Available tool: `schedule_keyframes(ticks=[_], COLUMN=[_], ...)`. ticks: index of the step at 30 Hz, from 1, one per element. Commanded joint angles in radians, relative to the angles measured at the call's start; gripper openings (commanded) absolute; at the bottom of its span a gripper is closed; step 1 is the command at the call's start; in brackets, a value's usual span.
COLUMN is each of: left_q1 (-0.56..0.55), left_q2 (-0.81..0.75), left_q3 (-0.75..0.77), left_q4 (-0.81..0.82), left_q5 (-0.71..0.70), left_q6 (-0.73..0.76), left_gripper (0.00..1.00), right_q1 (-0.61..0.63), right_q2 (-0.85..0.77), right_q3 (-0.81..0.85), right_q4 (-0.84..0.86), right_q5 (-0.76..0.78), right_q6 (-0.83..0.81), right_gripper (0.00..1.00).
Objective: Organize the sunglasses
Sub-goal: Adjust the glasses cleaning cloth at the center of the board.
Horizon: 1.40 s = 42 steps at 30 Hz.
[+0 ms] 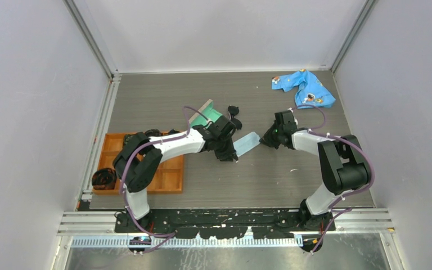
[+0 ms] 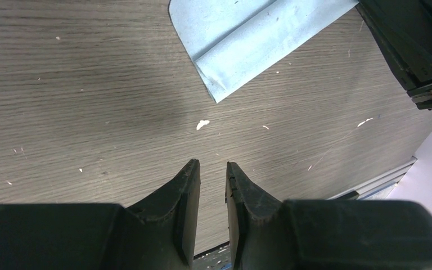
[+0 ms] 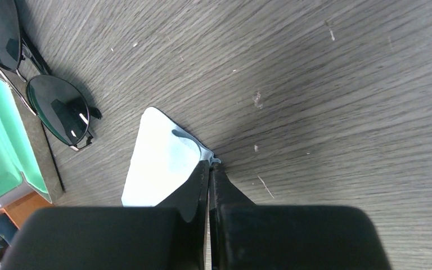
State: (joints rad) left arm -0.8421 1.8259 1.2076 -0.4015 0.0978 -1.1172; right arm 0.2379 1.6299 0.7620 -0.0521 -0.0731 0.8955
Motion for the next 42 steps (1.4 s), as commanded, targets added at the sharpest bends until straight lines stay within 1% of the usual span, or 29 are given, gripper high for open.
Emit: schedule_keyframes(ticks=[1, 5, 8, 12, 13, 15, 17, 20, 23, 26, 28, 32, 38, 42], left_q1=[0.0, 0.0, 0.0, -0.001, -0.002, -0.003, -0.005, -0.009, -0.012, -0.022, -0.039, -0.056, -0.057, -0.057], left_q2=[-0.004, -0.013, -0.008, -0.004, -0.004, -0.004, 0.0, 0.013, 0.036, 0.065, 0.08, 0.108, 0.11, 0.117], left_q3=[0.051, 0.051, 0.044, 0.032, 0.027, 0.019, 0.012, 0.002, -0.001, 0.019, 0.046, 0.087, 0.048, 0.058], left_q4=[-0.017, -0.031, -0.028, -0.029, -0.028, -0.026, -0.017, 0.002, 0.033, 0.043, 0.024, -0.033, -0.004, -0.027], left_q5=[-0.015, -0.032, -0.029, -0.03, -0.032, -0.037, -0.042, -0.076, -0.091, -0.136, -0.192, -0.239, -0.239, -0.246], left_q6=[0.04, 0.054, 0.051, 0.041, 0.035, 0.023, 0.013, -0.029, -0.096, -0.137, -0.147, -0.176, -0.216, -0.234], left_gripper=[0.25, 0.25, 0.25, 0.27, 0.27, 0.27, 0.28, 0.27, 0.23, 0.22, 0.22, 0.22, 0.22, 0.21], right_q1=[-0.004, -0.004, -0.003, 0.004, 0.005, 0.006, 0.006, 0.006, 0.005, 0.005, 0.006, 0.005, 0.006, 0.006], right_q2=[-0.047, -0.108, -0.15, -0.218, -0.243, -0.29, -0.326, -0.364, -0.382, -0.39, -0.397, -0.422, -0.446, -0.448], right_q3=[-0.033, -0.077, -0.126, -0.204, -0.225, -0.266, -0.289, -0.294, -0.288, -0.278, -0.277, -0.283, -0.293, -0.295], right_q4=[-0.02, -0.036, -0.034, -0.036, -0.043, -0.047, -0.062, -0.09, -0.107, -0.12, -0.126, -0.142, -0.157, -0.159], right_q5=[0.041, 0.039, 0.001, -0.004, 0.007, 0.026, 0.039, 0.064, 0.07, 0.07, 0.07, 0.07, 0.07, 0.07], right_q6=[0.004, 0.008, 0.04, 0.088, 0.102, 0.124, 0.136, 0.13, 0.116, 0.101, 0.097, 0.093, 0.086, 0.085], right_gripper=[0.03, 0.01, 0.01, 0.05, 0.06, 0.13, 0.26, 0.29, 0.3, 0.3, 0.3, 0.3, 0.29, 0.29])
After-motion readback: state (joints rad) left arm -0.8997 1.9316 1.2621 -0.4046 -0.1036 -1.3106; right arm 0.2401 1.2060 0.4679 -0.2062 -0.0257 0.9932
